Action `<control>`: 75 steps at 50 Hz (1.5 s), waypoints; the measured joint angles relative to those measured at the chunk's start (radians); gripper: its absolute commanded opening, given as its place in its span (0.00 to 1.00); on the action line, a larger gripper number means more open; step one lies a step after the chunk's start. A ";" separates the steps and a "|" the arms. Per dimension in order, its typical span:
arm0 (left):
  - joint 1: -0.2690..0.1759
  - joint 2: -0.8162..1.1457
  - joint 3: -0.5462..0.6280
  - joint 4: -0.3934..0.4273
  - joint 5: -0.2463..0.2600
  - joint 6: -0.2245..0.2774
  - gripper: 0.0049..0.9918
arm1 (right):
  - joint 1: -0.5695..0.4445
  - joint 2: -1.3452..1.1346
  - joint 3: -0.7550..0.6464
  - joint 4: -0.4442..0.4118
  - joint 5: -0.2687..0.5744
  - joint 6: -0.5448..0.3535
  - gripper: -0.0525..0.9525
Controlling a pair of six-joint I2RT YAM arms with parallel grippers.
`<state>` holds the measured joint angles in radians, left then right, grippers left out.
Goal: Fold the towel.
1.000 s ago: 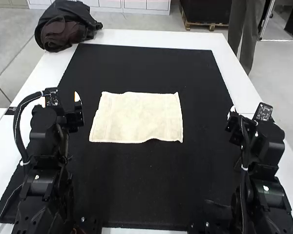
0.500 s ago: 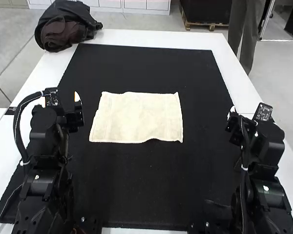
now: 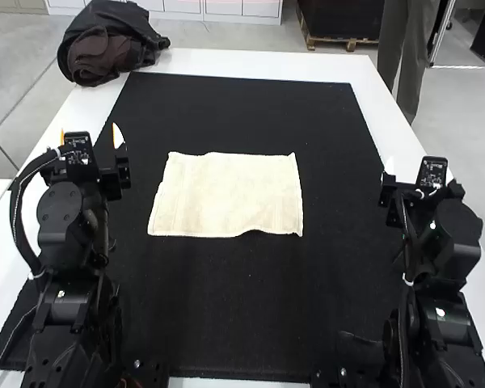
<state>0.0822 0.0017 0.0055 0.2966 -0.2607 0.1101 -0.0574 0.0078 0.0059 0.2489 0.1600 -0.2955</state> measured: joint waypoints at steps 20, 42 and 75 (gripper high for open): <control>0.016 0.214 0.280 0.008 0.094 0.023 0.97 | 0.000 0.224 0.294 0.001 -0.062 -0.026 0.95; 0.016 0.966 0.573 0.018 0.085 -0.085 0.97 | 0.000 1.003 0.656 -0.062 -0.121 0.233 0.96; 0.014 1.299 0.446 0.003 0.256 -0.066 0.97 | 0.116 1.218 0.502 0.167 -0.058 0.224 0.95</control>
<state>0.0963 1.3006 0.4511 0.3000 -0.0051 0.0437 0.0589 1.2263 0.5083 0.4164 0.1024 -0.0719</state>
